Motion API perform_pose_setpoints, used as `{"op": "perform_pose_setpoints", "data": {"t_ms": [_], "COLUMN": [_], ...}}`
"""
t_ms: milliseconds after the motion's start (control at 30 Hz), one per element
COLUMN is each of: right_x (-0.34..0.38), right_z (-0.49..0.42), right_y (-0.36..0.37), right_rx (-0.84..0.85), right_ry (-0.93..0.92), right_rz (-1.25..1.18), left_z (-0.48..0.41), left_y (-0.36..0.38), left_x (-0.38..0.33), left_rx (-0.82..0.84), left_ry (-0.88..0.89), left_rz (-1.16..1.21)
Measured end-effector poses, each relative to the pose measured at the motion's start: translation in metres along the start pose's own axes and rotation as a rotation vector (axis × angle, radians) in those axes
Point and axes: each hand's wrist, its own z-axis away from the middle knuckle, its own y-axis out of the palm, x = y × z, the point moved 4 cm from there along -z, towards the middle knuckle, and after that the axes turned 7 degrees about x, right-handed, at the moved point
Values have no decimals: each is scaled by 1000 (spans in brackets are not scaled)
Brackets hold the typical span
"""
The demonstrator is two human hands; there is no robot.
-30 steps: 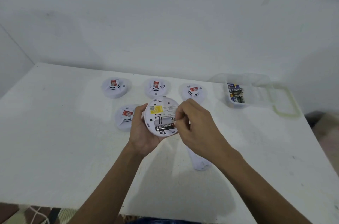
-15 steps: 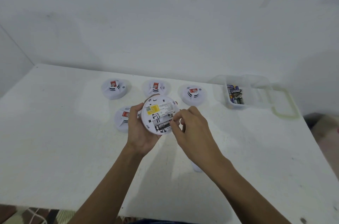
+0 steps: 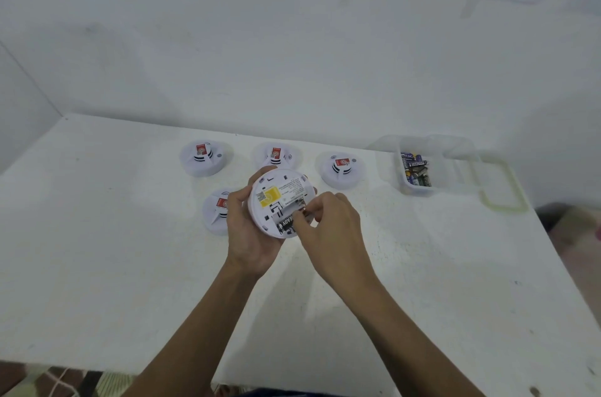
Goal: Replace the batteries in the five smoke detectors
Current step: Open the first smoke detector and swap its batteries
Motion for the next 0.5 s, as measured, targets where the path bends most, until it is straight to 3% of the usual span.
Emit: {"op": "perform_pose_setpoints", "data": {"t_ms": [200, 500], "right_x": [1, 0], "right_z": [2, 5], "right_y": [4, 3], "right_rx": [31, 38], "right_ry": [47, 45], "right_rz": [-126, -127], "left_z": [1, 4], "left_y": [-1, 10], "left_x": [-6, -8], "left_rx": [-50, 15], "left_ry": [83, 100], "left_rz": [-54, -53]}}
